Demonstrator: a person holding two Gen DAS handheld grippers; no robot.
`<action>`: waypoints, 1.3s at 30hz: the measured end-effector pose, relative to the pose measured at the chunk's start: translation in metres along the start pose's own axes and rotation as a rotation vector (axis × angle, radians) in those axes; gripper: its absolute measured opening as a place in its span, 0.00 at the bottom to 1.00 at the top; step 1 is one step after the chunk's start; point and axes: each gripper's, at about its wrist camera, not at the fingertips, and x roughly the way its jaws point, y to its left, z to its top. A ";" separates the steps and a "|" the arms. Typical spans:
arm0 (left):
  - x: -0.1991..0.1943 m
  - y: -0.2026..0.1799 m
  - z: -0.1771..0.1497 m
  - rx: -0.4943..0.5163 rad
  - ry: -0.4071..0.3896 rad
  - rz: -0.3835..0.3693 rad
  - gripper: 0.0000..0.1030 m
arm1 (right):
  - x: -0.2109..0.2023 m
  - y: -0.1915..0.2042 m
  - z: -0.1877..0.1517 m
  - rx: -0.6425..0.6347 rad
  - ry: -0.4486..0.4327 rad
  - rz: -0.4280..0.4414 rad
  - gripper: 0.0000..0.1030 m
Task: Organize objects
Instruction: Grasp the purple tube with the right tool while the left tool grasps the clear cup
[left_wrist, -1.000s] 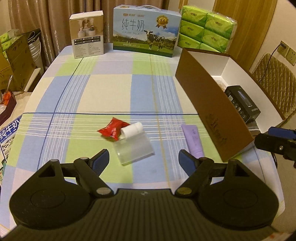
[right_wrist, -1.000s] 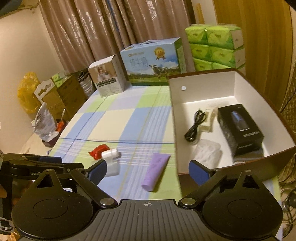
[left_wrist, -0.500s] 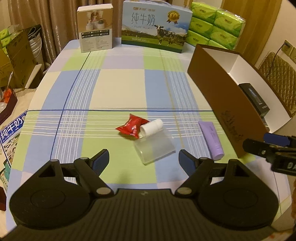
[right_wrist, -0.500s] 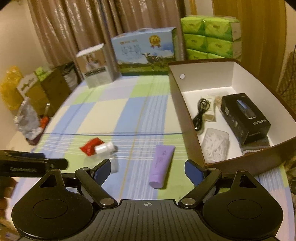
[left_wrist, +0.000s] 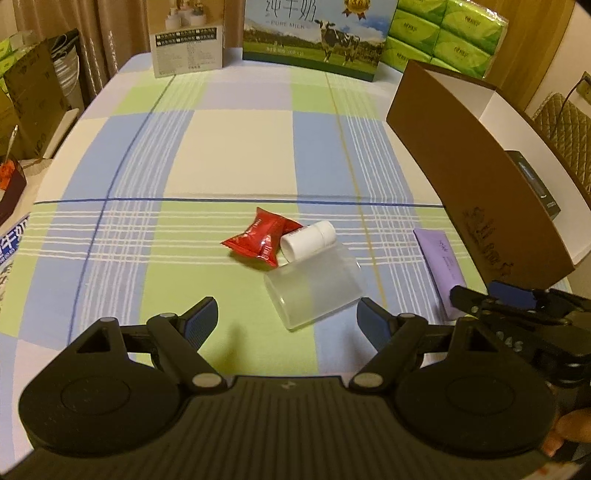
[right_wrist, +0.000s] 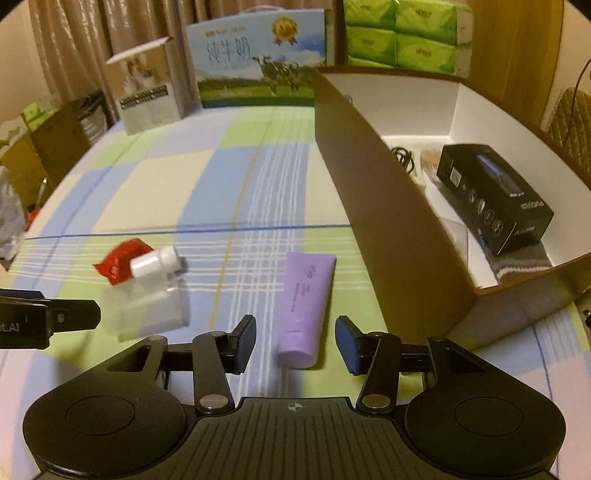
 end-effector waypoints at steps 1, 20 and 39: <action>0.003 -0.001 0.001 -0.005 0.004 0.001 0.77 | 0.005 0.000 -0.001 0.001 0.006 -0.005 0.45; 0.065 -0.023 0.021 -0.074 0.087 0.018 0.84 | 0.036 -0.010 0.002 0.041 0.046 -0.019 0.42; 0.057 -0.008 -0.004 -0.007 0.082 0.063 0.79 | 0.033 -0.002 -0.008 -0.122 0.042 0.014 0.29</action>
